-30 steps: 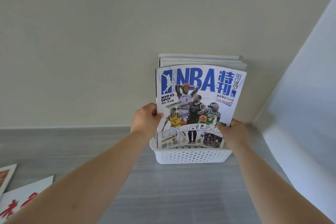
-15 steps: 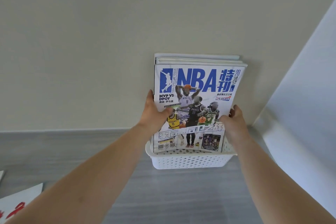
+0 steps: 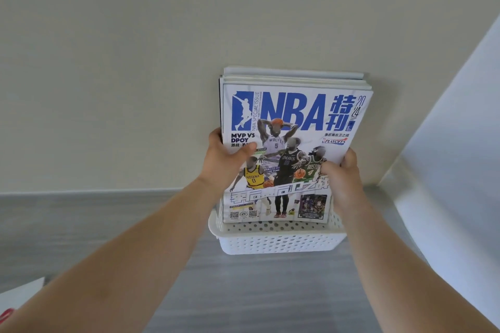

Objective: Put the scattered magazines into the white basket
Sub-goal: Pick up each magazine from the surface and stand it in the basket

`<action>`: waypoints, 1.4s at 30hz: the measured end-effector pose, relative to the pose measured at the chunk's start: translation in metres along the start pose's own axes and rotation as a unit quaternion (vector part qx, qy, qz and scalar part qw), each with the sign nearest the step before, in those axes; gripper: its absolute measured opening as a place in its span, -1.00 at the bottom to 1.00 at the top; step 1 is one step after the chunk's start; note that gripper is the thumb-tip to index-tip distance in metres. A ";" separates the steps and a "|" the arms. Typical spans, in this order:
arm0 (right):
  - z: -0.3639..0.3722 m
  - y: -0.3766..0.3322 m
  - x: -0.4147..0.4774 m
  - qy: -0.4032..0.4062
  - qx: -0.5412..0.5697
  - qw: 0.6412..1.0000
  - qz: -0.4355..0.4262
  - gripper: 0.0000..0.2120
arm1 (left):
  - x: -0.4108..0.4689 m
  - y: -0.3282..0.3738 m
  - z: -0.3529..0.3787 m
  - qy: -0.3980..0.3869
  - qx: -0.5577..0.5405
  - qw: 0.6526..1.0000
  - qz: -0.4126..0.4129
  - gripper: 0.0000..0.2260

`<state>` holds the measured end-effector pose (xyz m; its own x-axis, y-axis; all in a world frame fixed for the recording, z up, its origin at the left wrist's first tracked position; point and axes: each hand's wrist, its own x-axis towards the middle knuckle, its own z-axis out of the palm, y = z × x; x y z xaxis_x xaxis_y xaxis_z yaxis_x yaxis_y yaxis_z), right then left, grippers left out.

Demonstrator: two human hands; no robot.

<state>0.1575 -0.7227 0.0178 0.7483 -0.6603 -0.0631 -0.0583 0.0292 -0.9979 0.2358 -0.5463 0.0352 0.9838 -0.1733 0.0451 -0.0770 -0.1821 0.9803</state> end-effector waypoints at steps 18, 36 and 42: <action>0.009 -0.005 -0.090 0.134 -0.130 0.969 -0.163 -0.62 | -0.103 -0.027 -0.103 0.000 0.061 0.998 -0.005 -0.75; 0.253 0.075 -0.374 -0.333 -0.372 0.839 -0.219 -0.62 | -0.296 -0.139 -0.427 0.184 0.165 0.948 -0.201 -0.88; 0.312 0.112 -0.414 -0.416 -0.480 0.737 -0.230 -0.45 | -0.308 -0.163 -0.506 0.210 0.259 0.922 -0.198 -0.83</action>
<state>0.0470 -0.2116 -0.0727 0.9579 0.2661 -0.1079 0.1867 -0.8627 -0.4700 0.0269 0.0267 -0.0406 0.9185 0.3766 -0.1201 0.3427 -0.6073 0.7168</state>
